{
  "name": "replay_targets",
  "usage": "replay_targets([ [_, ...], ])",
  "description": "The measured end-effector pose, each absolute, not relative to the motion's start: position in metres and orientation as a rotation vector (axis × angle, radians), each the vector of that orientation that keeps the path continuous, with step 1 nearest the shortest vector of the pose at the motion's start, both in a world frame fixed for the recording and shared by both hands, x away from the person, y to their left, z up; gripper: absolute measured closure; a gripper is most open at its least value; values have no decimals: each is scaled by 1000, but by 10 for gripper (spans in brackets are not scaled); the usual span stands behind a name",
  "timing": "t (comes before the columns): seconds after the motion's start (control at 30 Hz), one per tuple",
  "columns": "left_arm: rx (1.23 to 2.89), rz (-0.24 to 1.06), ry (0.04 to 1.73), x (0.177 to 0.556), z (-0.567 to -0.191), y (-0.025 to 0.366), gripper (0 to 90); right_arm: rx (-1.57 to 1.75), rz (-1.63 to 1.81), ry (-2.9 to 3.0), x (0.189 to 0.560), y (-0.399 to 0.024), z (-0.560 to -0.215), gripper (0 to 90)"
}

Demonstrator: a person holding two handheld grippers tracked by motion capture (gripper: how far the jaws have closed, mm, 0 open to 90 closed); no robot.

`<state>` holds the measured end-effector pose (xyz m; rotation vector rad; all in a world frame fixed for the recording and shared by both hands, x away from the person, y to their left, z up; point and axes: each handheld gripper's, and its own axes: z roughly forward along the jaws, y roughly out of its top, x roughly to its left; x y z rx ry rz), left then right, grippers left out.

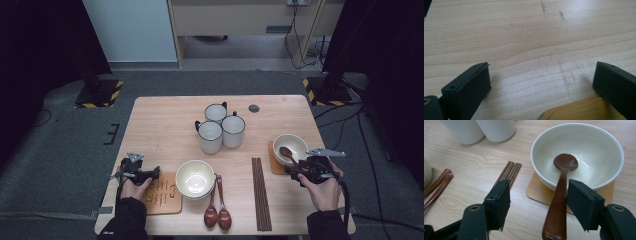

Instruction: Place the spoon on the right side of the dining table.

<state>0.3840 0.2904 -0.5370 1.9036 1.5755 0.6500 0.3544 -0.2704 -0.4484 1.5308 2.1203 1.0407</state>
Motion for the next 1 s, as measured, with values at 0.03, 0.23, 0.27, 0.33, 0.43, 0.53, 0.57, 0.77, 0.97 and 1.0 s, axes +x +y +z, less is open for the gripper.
replay_targets([
  [0.03, 1904, 650, 1575, 384, -537, 290, 1, 1530, 1043, 2124, 354, -270, -448, 353],
  [0.23, 1904, 650, 1575, 384, -537, 290, 2, 1520, 1051, 2121, 354, -267, -447, 360],
  [0.27, 1904, 650, 1575, 384, -537, 290, 1, 1514, 1058, 2117, 354, -267, -446, 364],
  [0.33, 1904, 650, 1575, 384, -537, 290, 1, 1495, 1069, 2099, 354, -268, -443, 373],
  [0.43, 1904, 650, 1576, 384, -537, 290, 1, 1475, 1093, 2083, 354, -267, -438, 384],
  [0.53, 1904, 650, 1576, 384, -537, 290, 1, 1429, 1116, 2076, 354, -263, -433, 383],
  [0.57, 1904, 650, 1575, 384, -537, 290, 1, 1401, 1129, 2067, 354, -261, -430, 384],
  [0.77, 1904, 650, 1576, 384, -537, 290, 1, 1325, 1180, 2045, 352, -248, -421, 364],
  [0.97, 1904, 650, 1576, 384, -537, 290, 1, 1311, 1129, 2088, 352, -234, -430, 353],
  [1.0, 1904, 650, 1576, 384, -537, 290, 1, 1306, 1122, 2095, 351, -233, -431, 355],
])
